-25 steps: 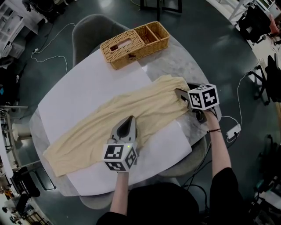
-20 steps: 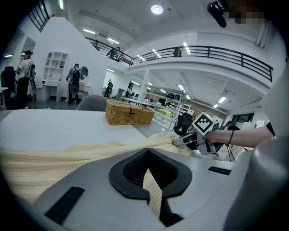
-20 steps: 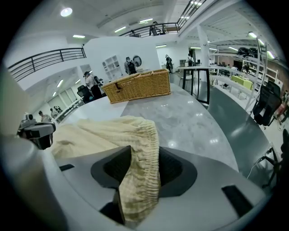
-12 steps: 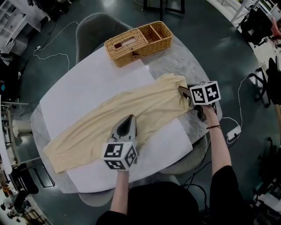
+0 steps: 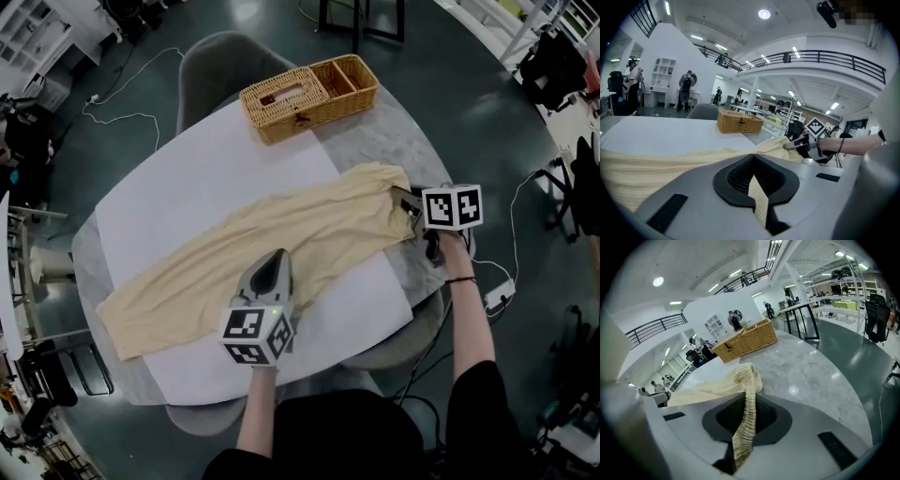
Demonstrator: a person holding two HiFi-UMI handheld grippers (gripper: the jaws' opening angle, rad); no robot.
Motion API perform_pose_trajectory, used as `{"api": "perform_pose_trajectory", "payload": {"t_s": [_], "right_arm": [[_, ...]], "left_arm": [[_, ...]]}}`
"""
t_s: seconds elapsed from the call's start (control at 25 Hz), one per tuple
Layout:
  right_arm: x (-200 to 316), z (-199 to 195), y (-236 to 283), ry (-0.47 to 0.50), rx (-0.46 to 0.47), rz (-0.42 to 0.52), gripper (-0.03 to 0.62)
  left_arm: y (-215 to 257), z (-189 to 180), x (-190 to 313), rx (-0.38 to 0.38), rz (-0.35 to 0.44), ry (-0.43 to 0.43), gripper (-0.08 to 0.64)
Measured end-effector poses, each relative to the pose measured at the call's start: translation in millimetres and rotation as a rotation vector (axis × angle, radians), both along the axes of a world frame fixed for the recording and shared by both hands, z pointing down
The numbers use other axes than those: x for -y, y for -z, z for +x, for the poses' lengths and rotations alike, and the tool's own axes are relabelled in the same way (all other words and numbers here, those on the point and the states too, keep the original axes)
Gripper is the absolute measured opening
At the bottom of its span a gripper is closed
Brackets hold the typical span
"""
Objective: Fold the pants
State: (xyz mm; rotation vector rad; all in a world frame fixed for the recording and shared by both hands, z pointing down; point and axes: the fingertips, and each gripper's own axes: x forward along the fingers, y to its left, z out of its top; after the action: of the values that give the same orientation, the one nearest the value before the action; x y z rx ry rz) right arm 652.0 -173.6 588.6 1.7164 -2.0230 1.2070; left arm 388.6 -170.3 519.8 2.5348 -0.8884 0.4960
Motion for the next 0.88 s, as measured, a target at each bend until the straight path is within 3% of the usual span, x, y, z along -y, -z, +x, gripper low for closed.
{"api": "perform_pose_trajectory", "payload": {"t_s": [0.56, 0.88], "right_arm": [[-13, -39, 74, -0.003, 0.192, 0.056, 0.035], [-19, -80, 116, 0.045, 0.201, 0.098, 0.035]], "left_arm": [[41, -37, -28, -0.008, 0.075, 0.055, 0.014], [62, -82, -48, -0.001, 0.119, 0.143, 0.014]]}}
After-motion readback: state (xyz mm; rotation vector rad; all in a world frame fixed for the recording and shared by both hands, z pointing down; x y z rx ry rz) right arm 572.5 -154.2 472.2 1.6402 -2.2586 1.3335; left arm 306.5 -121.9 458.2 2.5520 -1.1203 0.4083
